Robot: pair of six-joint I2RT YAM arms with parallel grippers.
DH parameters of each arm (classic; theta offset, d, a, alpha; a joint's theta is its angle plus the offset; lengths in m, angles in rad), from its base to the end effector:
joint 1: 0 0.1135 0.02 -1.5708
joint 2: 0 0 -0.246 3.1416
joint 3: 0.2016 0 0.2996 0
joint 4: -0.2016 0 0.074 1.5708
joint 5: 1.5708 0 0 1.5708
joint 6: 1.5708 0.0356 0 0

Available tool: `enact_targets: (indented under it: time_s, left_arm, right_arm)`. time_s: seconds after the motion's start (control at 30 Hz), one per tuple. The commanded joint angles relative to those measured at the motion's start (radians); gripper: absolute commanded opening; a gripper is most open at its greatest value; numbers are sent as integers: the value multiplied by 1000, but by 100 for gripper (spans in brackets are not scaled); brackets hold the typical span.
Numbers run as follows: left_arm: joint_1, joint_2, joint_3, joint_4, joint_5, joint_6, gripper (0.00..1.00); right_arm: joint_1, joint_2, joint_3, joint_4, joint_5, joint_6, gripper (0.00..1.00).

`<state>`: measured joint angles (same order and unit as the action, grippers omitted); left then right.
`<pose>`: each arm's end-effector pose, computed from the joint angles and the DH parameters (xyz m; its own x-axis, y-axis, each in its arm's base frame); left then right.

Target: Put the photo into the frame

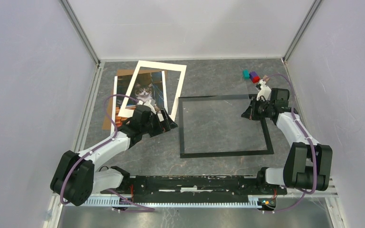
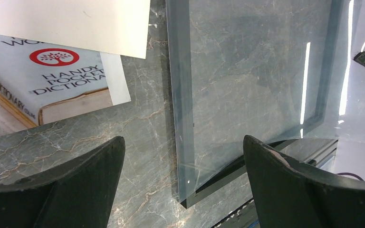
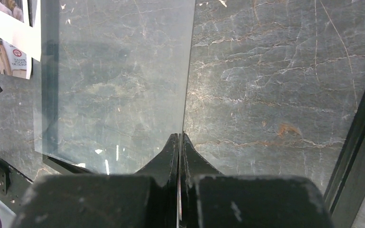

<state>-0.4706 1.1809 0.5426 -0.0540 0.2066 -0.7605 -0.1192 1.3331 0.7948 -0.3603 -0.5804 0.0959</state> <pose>0.2478 -0.1343 0.1448 -0.8151 -0.3422 -0.4674 0.0313 0.7796 -0.6255 0.3096 -0.0174 0.1724 -0.7963 0.1760 -0.5788 -0.1641 0.8580 0.4867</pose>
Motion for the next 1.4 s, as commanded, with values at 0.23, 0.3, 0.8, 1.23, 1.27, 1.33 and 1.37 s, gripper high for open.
enact_targets:
  time_s: [0.23, 0.3, 0.8, 1.23, 1.27, 1.33, 1.37]
  left_arm:
    - [2, 30, 8, 50, 36, -5, 100]
    - [3, 28, 5, 50, 34, -5, 100]
    - [4, 49, 22, 48, 40, 9, 100]
    - [4, 52, 25, 40, 42, 21, 100]
    - [4, 54, 25, 40, 42, 20, 100]
    - [4, 55, 29, 39, 41, 24, 100]
    - [4, 56, 31, 39, 42, 25, 100]
  right_arm:
    - [-4, -30, 81, -71, 48, -116, 0]
    - [-4, -24, 89, -81, 51, -130, 0]
    - [-4, -10, 113, -109, 75, -173, 0]
    - [-5, 51, 164, -138, 66, -213, 0]
    - [-5, 52, 160, -137, 66, -213, 0]
    - [-5, 47, 151, -135, 70, -212, 0]
    - [-4, 42, 148, -133, 75, -211, 0]
